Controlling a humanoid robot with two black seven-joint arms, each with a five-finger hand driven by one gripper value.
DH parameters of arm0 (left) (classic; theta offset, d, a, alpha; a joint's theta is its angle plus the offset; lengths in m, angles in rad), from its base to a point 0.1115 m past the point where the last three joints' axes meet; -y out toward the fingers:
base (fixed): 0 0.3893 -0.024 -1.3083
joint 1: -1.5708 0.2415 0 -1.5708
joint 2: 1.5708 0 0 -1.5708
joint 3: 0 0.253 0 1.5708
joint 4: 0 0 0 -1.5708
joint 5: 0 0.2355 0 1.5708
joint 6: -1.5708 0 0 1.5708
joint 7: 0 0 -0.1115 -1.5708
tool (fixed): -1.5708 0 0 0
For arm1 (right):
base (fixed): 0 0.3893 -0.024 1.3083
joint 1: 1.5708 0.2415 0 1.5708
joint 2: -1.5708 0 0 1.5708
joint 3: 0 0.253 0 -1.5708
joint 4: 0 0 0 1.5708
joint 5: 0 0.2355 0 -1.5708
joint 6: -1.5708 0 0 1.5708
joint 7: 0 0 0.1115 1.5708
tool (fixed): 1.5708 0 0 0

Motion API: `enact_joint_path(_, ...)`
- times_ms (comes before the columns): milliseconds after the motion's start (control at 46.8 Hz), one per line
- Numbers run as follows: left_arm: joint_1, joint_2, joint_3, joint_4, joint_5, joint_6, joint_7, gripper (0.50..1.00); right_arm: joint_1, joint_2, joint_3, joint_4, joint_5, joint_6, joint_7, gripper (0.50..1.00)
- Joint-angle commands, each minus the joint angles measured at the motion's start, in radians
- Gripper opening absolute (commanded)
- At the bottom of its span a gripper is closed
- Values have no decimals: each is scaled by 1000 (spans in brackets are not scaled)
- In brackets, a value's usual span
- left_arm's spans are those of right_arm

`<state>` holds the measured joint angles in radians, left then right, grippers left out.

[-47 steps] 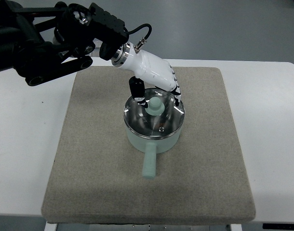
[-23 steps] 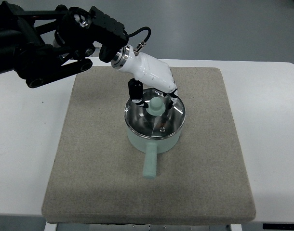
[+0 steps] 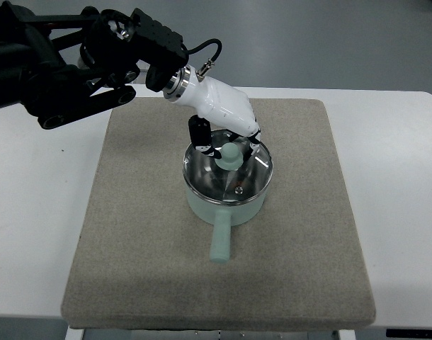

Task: Place lid left of pot with left hand
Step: 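Close the left hand's fingers around the lid knob, then lift the glass lid off the pot with the left hand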

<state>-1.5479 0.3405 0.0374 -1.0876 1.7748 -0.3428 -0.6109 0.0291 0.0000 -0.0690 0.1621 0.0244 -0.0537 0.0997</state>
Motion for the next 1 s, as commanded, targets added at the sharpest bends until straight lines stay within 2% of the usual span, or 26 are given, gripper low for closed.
enact_joint_path(0, 0, 0, -4, 2, -1, -1, 0, 500, 0, 0, 0, -1, 0, 0, 0, 924)
enact_joint_path(982, -11, 9, -44, 18, -18, -2, 0, 500, 0, 0, 0, -1, 0, 0, 0, 924)
